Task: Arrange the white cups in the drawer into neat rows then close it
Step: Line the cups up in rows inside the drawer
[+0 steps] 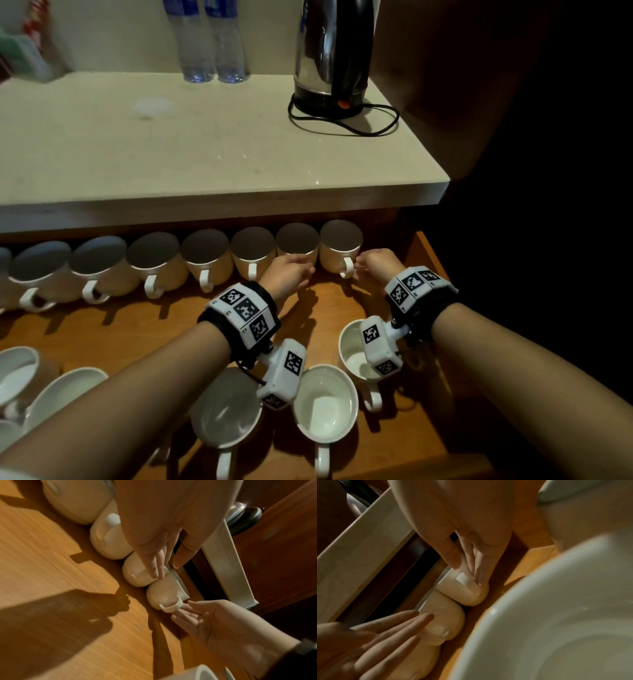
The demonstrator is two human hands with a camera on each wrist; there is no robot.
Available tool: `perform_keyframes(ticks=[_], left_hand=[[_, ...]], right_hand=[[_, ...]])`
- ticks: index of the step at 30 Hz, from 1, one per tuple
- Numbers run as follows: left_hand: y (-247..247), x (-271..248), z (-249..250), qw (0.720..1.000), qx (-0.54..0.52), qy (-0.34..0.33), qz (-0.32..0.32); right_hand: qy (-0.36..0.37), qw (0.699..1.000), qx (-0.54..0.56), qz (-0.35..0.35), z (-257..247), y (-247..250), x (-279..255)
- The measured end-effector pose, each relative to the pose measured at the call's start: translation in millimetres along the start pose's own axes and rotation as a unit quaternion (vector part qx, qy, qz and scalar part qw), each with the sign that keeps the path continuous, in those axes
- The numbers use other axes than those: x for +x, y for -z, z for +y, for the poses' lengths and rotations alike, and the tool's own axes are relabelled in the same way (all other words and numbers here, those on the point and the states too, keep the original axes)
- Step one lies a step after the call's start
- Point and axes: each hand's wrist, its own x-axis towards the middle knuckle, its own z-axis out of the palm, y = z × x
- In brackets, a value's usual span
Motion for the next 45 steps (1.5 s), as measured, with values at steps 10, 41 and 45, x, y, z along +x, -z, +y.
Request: perform_keyframes(ticks=[10,41,45], left_hand=[[15.6,-6.4,0.7,1.0,-0.005,0.001,-0.007],[-25.7,-24.6,-6.2,0.876,0.411,0.075,-0.241],[-31.0,-16.2,-13.7,0.858,0.461,0.064,-0.215]], right_hand=[[-0.04,0.999,0.008,0.013,-3.5,-14.7,-1.7],[0.019,0.867,-0.483,-0.117,0.7,42.8,-74.4],[0.03,0.854,-0.512,-0.092,5.2,36.7,-73.3]])
